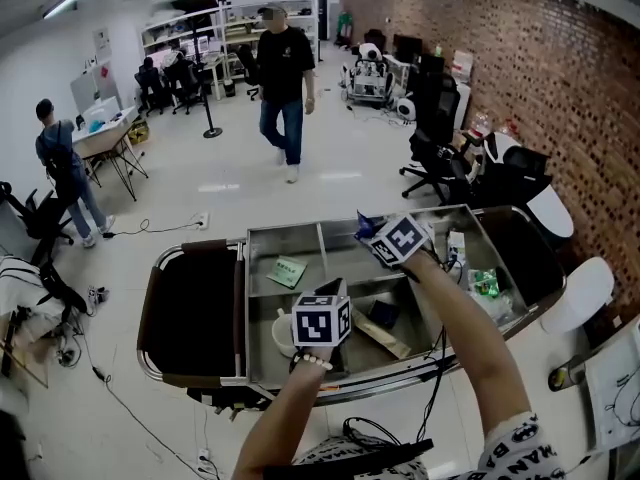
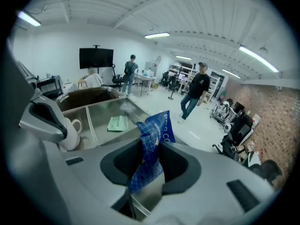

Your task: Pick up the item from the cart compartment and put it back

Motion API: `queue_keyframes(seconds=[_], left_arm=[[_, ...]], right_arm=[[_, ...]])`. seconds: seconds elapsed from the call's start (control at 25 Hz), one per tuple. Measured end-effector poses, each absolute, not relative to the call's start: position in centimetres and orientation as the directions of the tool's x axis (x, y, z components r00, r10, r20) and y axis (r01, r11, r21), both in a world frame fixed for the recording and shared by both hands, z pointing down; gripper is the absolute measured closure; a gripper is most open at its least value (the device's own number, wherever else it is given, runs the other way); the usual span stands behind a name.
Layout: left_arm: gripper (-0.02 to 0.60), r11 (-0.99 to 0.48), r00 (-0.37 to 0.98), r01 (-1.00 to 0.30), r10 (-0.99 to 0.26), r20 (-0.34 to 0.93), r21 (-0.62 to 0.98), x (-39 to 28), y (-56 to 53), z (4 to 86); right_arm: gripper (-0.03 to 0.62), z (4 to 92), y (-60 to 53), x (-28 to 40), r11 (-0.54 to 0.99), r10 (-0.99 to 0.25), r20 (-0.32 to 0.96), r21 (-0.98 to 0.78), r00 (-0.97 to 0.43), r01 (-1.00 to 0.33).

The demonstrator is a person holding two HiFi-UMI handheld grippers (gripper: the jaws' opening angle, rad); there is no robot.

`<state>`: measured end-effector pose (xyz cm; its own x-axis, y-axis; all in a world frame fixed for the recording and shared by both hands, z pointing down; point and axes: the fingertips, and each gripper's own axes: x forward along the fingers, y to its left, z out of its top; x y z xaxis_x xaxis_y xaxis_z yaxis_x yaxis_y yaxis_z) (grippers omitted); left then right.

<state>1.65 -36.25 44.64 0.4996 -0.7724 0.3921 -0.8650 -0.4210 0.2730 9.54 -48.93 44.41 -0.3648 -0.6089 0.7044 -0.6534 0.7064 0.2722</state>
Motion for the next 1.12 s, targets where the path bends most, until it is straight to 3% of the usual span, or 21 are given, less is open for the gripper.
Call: queue_keyframes(seconds=[0.28, 0.76, 0.96, 1.04, 1.12], left_arm=[[0.581, -0.429, 0.493, -0.87, -0.781, 0.385, 0.243, 2.1, -36.5, 44.4], [0.581, -0.405, 0.468, -0.883, -0.796, 0.383, 0.237, 1.7, -36.3, 45.0], [0.581, -0.41, 0.471, -0.881, -0.799, 0.373, 0.236, 1.7, -36.3, 44.9], [0.581, -0.417, 0.478, -0.878, -0.797, 0.369, 0.236, 1.8, -36.2, 44.9], [0.581, -0.419, 0.48, -0.876, -0.798, 0.364, 0.238, 1.8, -36.1, 44.8]], right_arm=[[0.462, 52.2, -51.5, 9.1, 0.788, -0.453, 0.856, 0.255, -0.248, -0.56], [0.438, 58.4, -52.4, 8.5, 0.847, -0.347, 0.926, 0.241, -0.15, -0.473], [0.349, 59.7, -51.9, 8.7, 0.868, -0.307, 0.944, 0.226, -0.121, -0.442], [0.263, 60.0, -51.7, 8.7, 0.878, -0.292, 0.949, 0.218, -0.115, -0.426], [0.263, 59.7, -51.7, 8.6, 0.879, -0.298, 0.947, 0.224, -0.12, -0.421]])
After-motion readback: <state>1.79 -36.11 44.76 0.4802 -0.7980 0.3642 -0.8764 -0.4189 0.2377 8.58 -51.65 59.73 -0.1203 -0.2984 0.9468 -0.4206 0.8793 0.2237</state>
